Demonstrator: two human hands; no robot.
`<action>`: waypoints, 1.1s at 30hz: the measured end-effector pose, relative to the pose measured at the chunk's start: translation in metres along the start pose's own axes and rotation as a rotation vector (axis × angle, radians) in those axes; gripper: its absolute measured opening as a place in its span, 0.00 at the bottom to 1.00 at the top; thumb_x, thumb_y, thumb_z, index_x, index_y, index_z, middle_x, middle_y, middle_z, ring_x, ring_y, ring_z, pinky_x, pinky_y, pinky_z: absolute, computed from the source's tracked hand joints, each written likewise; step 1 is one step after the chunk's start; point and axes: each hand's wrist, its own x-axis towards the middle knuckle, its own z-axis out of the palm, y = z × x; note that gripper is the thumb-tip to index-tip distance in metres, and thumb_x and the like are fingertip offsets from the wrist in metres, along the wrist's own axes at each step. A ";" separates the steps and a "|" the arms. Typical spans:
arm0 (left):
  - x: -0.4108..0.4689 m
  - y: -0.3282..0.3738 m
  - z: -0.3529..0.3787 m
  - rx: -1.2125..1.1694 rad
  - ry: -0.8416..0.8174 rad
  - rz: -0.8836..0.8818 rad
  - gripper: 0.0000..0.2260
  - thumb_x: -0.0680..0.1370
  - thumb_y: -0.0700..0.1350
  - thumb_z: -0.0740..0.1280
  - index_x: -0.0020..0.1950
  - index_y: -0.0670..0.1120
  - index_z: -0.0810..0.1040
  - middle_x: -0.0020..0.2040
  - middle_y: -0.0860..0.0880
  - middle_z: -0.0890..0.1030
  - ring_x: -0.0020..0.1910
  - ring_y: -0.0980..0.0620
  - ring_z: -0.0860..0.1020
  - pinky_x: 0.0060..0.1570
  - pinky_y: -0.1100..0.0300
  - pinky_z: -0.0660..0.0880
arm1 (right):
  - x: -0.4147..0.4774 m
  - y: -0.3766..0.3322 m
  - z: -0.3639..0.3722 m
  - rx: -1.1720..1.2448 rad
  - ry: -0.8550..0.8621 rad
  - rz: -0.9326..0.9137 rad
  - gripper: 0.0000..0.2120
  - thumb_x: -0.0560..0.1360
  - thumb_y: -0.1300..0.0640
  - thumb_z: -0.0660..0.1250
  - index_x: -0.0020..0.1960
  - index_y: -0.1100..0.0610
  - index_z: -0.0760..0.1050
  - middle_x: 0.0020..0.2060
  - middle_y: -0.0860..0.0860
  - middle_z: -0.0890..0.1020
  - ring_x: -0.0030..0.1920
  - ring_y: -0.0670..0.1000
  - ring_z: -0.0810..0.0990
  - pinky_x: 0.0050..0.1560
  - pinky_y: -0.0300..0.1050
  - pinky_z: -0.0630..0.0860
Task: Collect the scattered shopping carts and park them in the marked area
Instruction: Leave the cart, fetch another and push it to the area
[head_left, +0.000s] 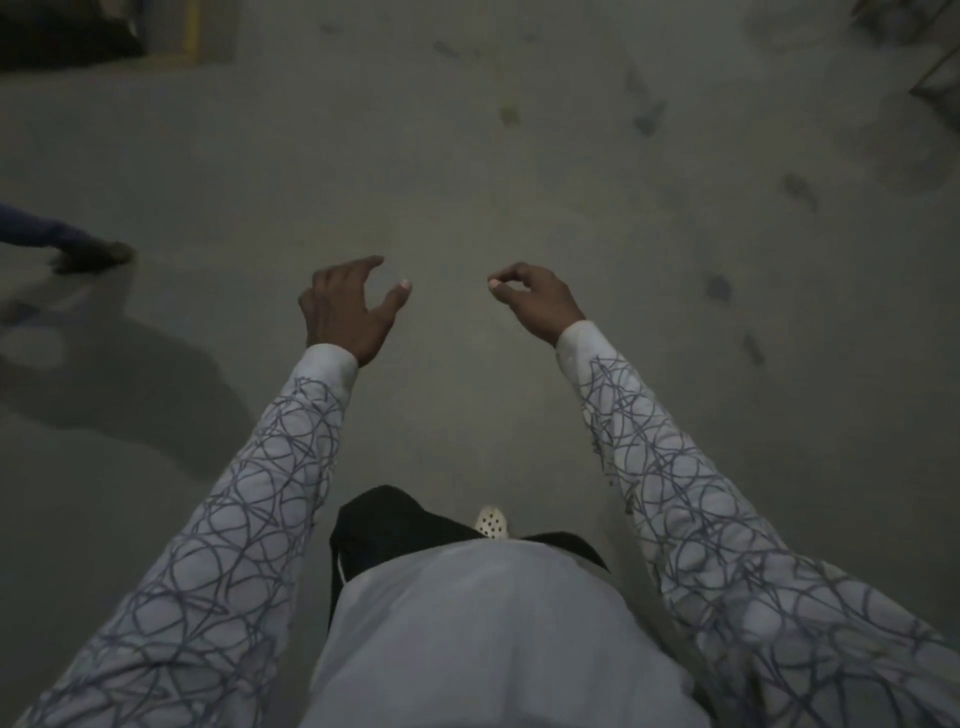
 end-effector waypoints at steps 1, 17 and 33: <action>0.020 -0.001 0.002 0.001 0.001 -0.013 0.26 0.75 0.65 0.61 0.69 0.55 0.75 0.68 0.49 0.76 0.71 0.46 0.65 0.69 0.47 0.58 | 0.021 -0.003 -0.002 0.001 -0.009 0.001 0.11 0.78 0.49 0.68 0.57 0.51 0.82 0.59 0.51 0.83 0.63 0.51 0.77 0.62 0.42 0.70; 0.432 -0.012 0.012 -0.018 -0.078 0.019 0.27 0.75 0.66 0.61 0.70 0.55 0.74 0.69 0.49 0.75 0.72 0.45 0.63 0.69 0.47 0.57 | 0.388 -0.099 -0.020 0.056 0.032 0.047 0.10 0.77 0.50 0.69 0.57 0.51 0.82 0.58 0.50 0.82 0.61 0.48 0.77 0.57 0.36 0.67; 0.827 0.035 0.078 -0.008 -0.129 0.034 0.25 0.78 0.64 0.63 0.71 0.54 0.73 0.70 0.51 0.74 0.73 0.47 0.63 0.69 0.49 0.57 | 0.787 -0.136 -0.091 0.098 0.019 0.061 0.12 0.78 0.48 0.69 0.59 0.52 0.82 0.60 0.49 0.82 0.62 0.48 0.77 0.64 0.43 0.71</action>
